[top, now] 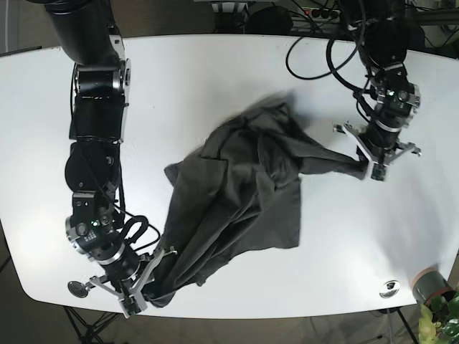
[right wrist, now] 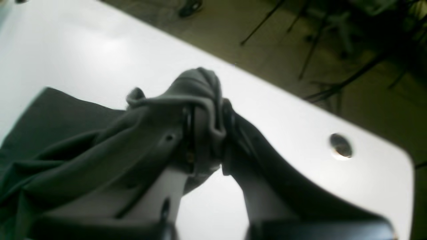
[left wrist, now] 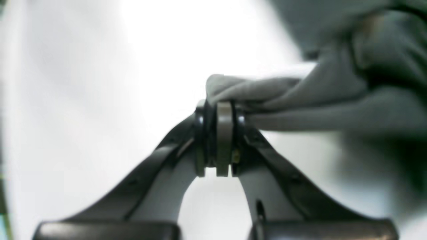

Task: Fold the T-shirt properly
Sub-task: 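Pull the grippers apart to stretch the dark grey shirt out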

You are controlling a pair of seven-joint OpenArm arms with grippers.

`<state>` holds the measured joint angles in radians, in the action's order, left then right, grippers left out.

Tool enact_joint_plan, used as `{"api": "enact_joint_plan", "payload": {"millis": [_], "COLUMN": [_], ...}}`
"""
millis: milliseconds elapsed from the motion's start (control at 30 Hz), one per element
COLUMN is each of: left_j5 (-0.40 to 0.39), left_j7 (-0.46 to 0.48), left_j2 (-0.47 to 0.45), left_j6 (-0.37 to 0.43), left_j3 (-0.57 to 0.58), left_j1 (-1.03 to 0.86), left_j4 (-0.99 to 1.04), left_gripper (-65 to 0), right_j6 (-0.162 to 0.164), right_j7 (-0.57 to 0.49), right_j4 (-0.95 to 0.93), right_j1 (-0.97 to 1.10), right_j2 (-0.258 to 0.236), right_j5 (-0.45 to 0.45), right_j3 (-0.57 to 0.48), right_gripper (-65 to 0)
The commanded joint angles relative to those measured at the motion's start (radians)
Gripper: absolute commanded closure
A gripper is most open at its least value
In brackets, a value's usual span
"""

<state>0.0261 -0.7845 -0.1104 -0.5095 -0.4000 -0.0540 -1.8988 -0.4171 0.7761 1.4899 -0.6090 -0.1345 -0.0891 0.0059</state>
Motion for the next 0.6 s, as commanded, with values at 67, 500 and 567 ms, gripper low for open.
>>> {"api": "enact_joint_plan", "payload": {"millis": [67, 500, 567], "left_j5": [0.002, 0.002, 0.002], "left_j7": [-0.106, -0.266, -0.272], "left_j2": [-0.050, -0.236, -0.263], "left_j6": [-0.054, -0.062, -0.062], "left_j3": [-0.096, -0.121, -0.126], "left_j1": [0.154, 0.504, 0.529], "left_j4": [-0.020, -0.017, -0.017], "left_gripper": [0.0, 0.0, 0.0], "right_j6": [0.002, 0.001, 0.001], "right_j7": [-0.005, 0.041, 0.058], "right_j4": [0.016, 0.016, 0.019], "right_j1": [-0.124, -0.318, -0.328], "right_j2": [-0.066, -0.199, -0.221], "right_j5": [-0.013, -0.013, -0.013], "right_j3": [0.004, 0.004, 0.004], "right_gripper": [-2.4, -2.4, -2.4]}}
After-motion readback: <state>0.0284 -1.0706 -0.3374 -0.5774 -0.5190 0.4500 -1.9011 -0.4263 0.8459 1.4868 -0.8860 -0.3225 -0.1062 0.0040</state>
